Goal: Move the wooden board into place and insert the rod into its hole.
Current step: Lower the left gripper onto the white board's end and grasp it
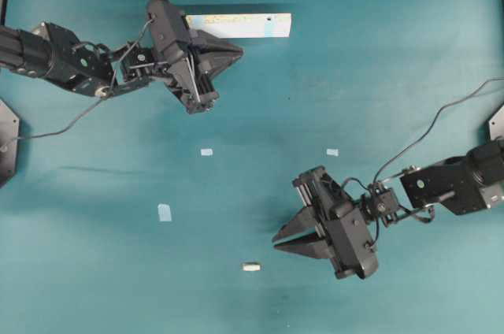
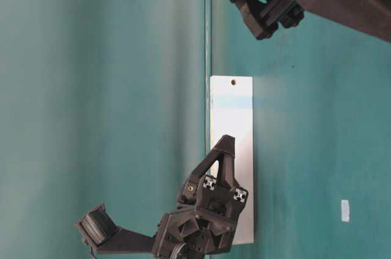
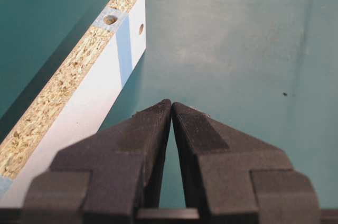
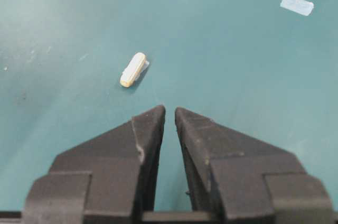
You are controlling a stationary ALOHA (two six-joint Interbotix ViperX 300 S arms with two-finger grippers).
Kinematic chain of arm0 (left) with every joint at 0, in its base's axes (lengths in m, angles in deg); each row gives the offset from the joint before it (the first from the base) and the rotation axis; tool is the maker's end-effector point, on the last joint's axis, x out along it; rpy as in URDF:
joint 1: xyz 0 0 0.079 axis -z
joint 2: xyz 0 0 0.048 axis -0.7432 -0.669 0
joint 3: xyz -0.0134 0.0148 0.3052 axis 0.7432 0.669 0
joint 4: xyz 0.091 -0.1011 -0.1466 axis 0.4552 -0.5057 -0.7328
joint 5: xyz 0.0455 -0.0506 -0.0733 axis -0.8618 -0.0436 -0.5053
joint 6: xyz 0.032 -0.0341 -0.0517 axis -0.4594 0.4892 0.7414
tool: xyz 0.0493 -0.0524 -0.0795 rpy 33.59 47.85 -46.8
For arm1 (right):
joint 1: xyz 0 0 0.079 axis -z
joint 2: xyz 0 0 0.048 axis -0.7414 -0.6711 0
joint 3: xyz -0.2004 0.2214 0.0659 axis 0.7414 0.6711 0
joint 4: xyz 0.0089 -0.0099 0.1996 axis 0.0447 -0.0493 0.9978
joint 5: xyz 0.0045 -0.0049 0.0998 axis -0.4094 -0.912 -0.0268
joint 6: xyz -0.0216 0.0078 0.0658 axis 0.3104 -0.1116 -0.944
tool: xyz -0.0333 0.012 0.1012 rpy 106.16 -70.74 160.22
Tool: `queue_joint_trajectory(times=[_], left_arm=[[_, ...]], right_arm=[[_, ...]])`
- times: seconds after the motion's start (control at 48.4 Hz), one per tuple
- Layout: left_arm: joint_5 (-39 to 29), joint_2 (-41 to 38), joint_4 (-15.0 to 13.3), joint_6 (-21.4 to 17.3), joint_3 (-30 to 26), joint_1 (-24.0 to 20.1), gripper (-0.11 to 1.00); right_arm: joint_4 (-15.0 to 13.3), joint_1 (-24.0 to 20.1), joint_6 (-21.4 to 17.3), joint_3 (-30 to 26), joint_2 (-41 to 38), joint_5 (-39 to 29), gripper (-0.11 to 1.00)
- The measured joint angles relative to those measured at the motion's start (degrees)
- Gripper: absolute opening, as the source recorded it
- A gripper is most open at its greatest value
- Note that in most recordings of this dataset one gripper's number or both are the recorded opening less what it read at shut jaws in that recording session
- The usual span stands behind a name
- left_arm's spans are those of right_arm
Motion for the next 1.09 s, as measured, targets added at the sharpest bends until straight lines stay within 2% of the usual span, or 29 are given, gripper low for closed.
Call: queue_joint_trajectory(times=[0.041, 0.103, 0.165, 0.392, 0.475, 0.599, 0.723, 0.805, 1.094], left_arm=[[-1.05, 0.18, 0.53, 0.00, -0.35, 0.00, 0.13], [-3.52, 0.97, 1.49, 0.09, -1.49, 0.09, 0.01], [-7.03, 2.20, 1.85, 0.00, -2.72, 0.18, 0.00], [-24.17, 8.88, 2.20, -1.32, -6.59, 0.26, 0.01], [-29.79, 11.25, 2.29, -2.90, -7.03, 0.26, 0.06], [-37.44, 14.15, 2.29, -6.50, -7.12, 0.18, 0.37], [-43.86, 16.35, 2.29, -10.46, -7.12, -0.53, 0.70], [-46.58, 17.14, 2.37, -12.48, -7.21, -1.14, 0.83], [-48.43, 17.31, 2.29, -15.56, -8.44, -2.81, 0.85]], right_arm=[[-0.09, -0.09, -0.18, 0.00, 0.00, -0.09, 0.22], [-0.09, -0.26, -0.70, -0.44, 0.18, -0.97, 0.09], [-0.09, -0.53, -0.70, -1.32, 1.23, -3.69, 0.01], [-0.26, -0.79, -0.70, -5.80, 6.94, -19.60, 0.00], [-0.26, -0.97, -0.79, -7.29, 8.26, -26.19, 0.09], [-0.26, -1.41, -1.05, -9.32, 9.14, -34.28, 0.41], [-0.26, -2.11, -2.90, -11.43, 9.40, -40.69, 0.76], [-0.26, -2.55, -4.92, -12.92, 9.49, -44.47, 0.76], [-0.26, -2.81, -13.45, -16.08, 9.49, -53.35, 0.76]])
